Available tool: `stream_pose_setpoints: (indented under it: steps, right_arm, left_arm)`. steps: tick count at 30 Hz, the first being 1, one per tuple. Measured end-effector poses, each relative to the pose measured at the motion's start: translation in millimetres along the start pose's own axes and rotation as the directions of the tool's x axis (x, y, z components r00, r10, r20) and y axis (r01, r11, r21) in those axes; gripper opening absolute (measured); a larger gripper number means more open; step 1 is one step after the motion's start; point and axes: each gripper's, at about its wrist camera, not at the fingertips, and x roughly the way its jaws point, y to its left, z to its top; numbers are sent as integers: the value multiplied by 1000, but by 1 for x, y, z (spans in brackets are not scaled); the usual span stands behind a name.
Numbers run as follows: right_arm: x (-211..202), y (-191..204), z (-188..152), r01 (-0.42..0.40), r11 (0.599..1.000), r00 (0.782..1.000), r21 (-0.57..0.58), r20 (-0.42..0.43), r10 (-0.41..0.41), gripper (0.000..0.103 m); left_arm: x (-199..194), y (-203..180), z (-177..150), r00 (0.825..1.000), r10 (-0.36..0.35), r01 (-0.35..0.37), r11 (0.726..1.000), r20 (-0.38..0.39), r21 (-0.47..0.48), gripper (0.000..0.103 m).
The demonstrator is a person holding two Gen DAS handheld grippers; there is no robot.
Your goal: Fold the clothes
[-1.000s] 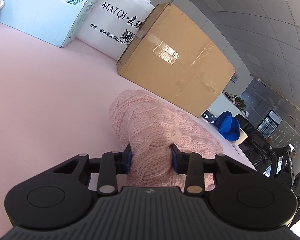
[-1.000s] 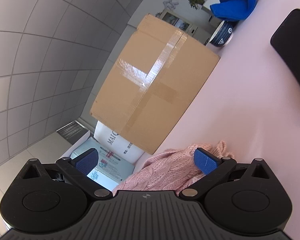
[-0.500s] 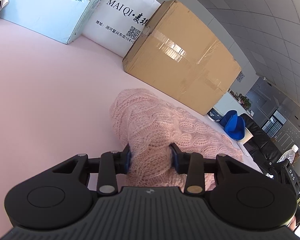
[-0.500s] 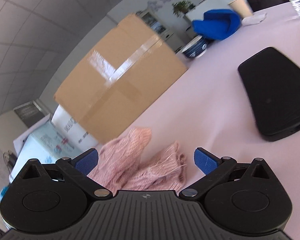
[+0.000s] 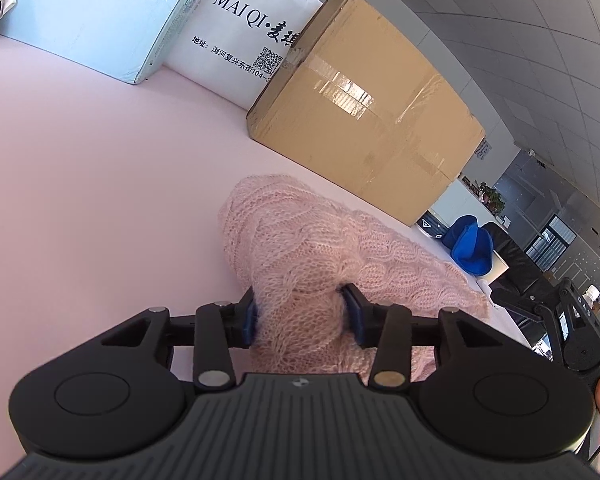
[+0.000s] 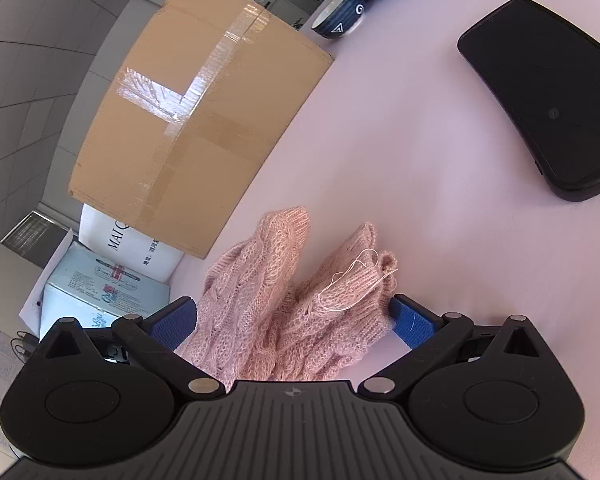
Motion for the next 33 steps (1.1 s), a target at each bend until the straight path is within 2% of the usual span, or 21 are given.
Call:
stream_pose_setpoints:
  steps: [4,5,6,7,9,10,12,13,15,20,25,33]
  right_arm:
    - [9,9,-3,34,999,999,-34,30,-33,103]
    - [10,10,-6,38,998,998,-49,51,-36,98]
    - [10,9,-8,44,997,997,-64,69,-40,86]
    - [10,8,-13,58,994,994,-88,95,-49,79]
    - [10,4,-19,71,990,990,-121,132,-55,55]
    - [10,1,-21,60,990,990,-130,134,-43,51]
    - [12,-5,-24,39,989,991,-145,136,-19,34]
    - [13,-6,-24,25,989,991,-145,133,-6,31]
    - [14,-10,-26,2,989,992,-148,128,18,27]
    - [10,4,-37,37,966,985,-255,173,8,24]
    - [7,16,-48,62,936,975,-347,223,18,24]
    - [0,22,-51,55,919,964,-391,260,53,23]
  left_arm:
    - [0,0,0,1000,1,-1,1000,-2,-4,41]
    - [0,0,0,1000,1,-1,1000,-3,-4,41]
    - [0,0,0,1000,1,-1,1000,-3,-4,41]
    - [0,0,0,1000,2,-2,1000,-2,-3,41]
    - [1,0,0,1000,6,-6,1000,-3,-3,44]
    - [1,0,0,1000,7,-7,1000,-5,-4,46]
    - [1,0,0,1000,3,-3,1000,-6,-2,45]
    - [2,0,0,1000,1,-1,1000,-7,-1,45]
    - [1,-1,-1,1000,-1,1,1000,-2,12,42]
    - [-4,-4,-2,1000,-5,4,999,31,34,32]
    - [-5,-1,-2,999,4,-4,1000,45,14,30]
    - [-3,-1,1,999,19,-19,1000,48,13,30]
